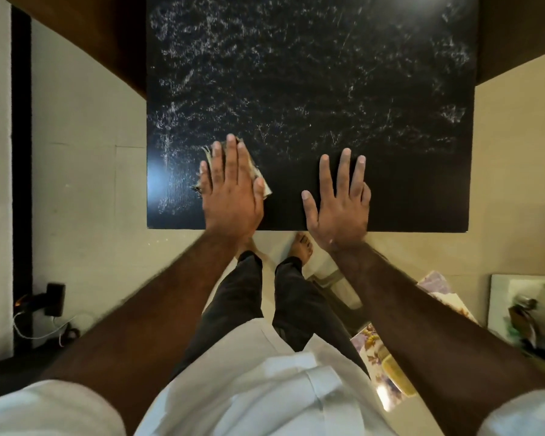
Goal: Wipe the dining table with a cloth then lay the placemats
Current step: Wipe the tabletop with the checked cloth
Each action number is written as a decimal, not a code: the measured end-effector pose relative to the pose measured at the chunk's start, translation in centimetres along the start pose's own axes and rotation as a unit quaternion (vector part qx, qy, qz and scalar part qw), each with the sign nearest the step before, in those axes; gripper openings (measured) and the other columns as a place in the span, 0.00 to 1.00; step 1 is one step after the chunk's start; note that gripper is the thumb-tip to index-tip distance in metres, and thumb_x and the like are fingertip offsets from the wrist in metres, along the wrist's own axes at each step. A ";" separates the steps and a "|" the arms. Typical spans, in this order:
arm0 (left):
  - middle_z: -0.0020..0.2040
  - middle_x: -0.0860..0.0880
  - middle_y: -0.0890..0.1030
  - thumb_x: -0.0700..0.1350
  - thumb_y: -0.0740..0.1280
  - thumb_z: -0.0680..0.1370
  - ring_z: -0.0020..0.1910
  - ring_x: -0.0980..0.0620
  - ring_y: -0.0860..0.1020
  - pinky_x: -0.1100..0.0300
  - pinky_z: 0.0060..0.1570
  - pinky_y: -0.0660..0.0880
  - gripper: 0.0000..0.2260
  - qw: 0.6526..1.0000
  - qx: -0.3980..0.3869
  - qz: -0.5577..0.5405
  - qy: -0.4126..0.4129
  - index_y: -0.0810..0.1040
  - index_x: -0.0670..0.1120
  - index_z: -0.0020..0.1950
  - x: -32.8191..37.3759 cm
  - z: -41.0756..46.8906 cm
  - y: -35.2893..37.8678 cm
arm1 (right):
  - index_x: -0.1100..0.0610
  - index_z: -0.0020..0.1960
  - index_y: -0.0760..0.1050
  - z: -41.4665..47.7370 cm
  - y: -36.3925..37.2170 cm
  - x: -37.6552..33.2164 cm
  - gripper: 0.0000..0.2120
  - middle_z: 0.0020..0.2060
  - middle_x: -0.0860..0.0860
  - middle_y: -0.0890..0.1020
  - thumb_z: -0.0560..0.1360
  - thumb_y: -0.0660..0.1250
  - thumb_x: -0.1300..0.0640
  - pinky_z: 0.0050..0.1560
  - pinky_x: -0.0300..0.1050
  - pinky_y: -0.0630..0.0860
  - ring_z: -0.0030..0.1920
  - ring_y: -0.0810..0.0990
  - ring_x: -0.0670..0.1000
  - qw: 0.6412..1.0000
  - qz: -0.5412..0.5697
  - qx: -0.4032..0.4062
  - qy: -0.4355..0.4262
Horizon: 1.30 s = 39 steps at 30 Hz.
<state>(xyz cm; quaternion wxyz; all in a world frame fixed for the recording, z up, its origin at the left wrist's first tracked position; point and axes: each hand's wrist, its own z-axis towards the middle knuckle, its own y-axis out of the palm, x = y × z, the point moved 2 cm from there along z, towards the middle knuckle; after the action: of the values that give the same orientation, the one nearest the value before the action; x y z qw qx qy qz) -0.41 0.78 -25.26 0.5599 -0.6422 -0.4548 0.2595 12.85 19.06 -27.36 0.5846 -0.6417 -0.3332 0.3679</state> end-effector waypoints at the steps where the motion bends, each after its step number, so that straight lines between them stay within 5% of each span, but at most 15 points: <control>1: 0.92 0.42 0.42 0.59 0.48 0.91 0.91 0.39 0.43 0.35 0.88 0.48 0.34 1.000 -0.002 -0.002 0.017 0.43 0.43 0.91 1.2 -0.2 0.2 | 0.49 0.92 0.50 0.0 0.1 -0.2 0.37 0.91 0.59 0.50 0.90 0.51 0.33 0.79 0.67 0.67 0.91 0.49 0.65 1.000 0.002 -0.001 -0.008; 6: 0.92 0.44 0.41 0.60 0.47 0.90 0.91 0.41 0.42 0.35 0.87 0.52 0.34 0.991 -0.035 0.014 0.128 0.43 0.44 0.92 1.4 -4.6 1.5 | 0.49 0.92 0.47 -0.1 -0.1 -0.2 0.38 0.91 0.58 0.47 0.89 0.50 0.33 0.80 0.68 0.66 0.91 0.47 0.65 1.000 0.009 -0.018 -0.024; 12: 0.92 0.44 0.41 0.60 0.42 0.89 0.91 0.42 0.42 0.36 0.88 0.49 0.34 0.999 -0.035 0.005 -0.011 0.42 0.45 0.91 -8.9 -5.2 -0.6 | 0.49 0.92 0.48 0.0 -0.3 -0.4 0.38 0.91 0.58 0.48 0.89 0.50 0.32 0.80 0.69 0.67 0.91 0.47 0.65 0.999 0.006 -0.021 -0.024; 17: 0.92 0.44 0.42 0.62 0.36 0.89 0.91 0.41 0.42 0.38 0.89 0.46 0.35 0.998 -0.007 -0.001 -0.069 0.42 0.45 0.91 -9.9 -1.8 -2.0 | 0.49 0.92 0.48 0.2 -0.2 -1.4 0.38 0.91 0.58 0.48 0.89 0.51 0.32 0.80 0.69 0.66 0.91 0.47 0.65 0.999 0.001 -0.016 -0.045; 25: 0.92 0.44 0.40 0.60 0.48 0.90 0.91 0.41 0.43 0.35 0.87 0.53 0.35 0.996 -0.026 0.008 0.079 0.42 0.44 0.91 -4.5 -4.6 0.4 | 0.49 0.92 0.47 0.6 0.5 -3.9 0.40 0.91 0.58 0.47 0.88 0.53 0.31 0.79 0.68 0.67 0.91 0.47 0.64 0.996 0.001 -0.001 -0.087; 33: 0.92 0.44 0.40 0.63 0.34 0.88 0.91 0.41 0.41 0.38 0.89 0.49 0.35 0.998 -0.030 -0.008 -0.046 0.40 0.46 0.91 -12.7 -3.0 -2.1 | 0.49 0.92 0.48 0.9 0.6 -4.3 0.42 0.91 0.58 0.47 0.87 0.54 0.30 0.80 0.71 0.67 0.91 0.47 0.64 0.997 0.010 -0.007 -0.078; 39: 0.92 0.42 0.43 0.61 0.44 0.90 0.91 0.40 0.44 0.37 0.89 0.49 0.34 0.997 0.018 -0.023 -0.069 0.43 0.43 0.91 -10.0 1.9 -2.6 | 0.50 0.92 0.48 0.9 0.7 -4.4 0.42 0.91 0.58 0.47 0.87 0.54 0.30 0.80 0.68 0.66 0.91 0.48 0.64 0.997 -0.001 -0.003 -0.076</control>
<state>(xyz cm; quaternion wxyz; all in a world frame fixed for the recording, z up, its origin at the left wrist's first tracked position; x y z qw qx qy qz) -7.24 -7.17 -24.99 0.5444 -0.6018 -0.5021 0.2990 9.89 15.69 -27.72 0.5561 -0.6131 -0.3781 0.4146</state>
